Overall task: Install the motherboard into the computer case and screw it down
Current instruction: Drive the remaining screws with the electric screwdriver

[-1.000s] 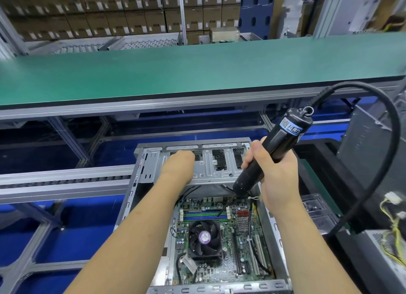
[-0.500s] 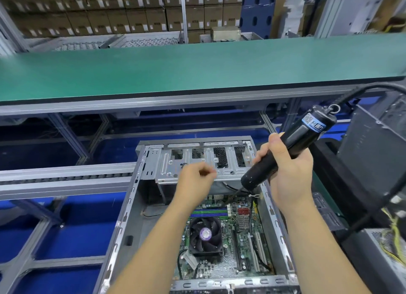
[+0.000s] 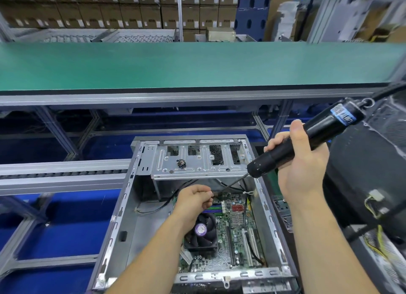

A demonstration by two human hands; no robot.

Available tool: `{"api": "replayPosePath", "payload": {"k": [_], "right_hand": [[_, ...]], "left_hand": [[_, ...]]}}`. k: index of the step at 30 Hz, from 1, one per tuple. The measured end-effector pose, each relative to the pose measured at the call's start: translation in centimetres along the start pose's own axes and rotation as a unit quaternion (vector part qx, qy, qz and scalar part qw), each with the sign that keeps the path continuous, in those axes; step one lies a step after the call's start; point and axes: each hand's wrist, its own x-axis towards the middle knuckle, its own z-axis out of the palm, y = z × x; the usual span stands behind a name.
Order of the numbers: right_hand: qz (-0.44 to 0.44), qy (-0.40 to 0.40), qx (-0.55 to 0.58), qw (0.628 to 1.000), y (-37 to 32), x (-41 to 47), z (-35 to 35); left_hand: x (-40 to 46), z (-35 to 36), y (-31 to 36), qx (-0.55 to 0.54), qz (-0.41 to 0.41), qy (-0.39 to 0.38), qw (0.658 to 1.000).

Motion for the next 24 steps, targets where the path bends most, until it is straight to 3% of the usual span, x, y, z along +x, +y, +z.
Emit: {"api": "replayPosePath", "payload": {"k": [9, 24], "right_hand": [[-0.005, 0.016, -0.001, 1.0, -0.02, -0.24, 0.24], [-0.016, 0.015, 0.007, 1.0, -0.02, -0.51, 0.8]], "left_hand": [[0.23, 0.22, -0.19, -0.023, -0.009, -0.057, 0.998], [0.58, 0.2, -0.5, -0.032, -0.021, -0.022, 0.999]]}}
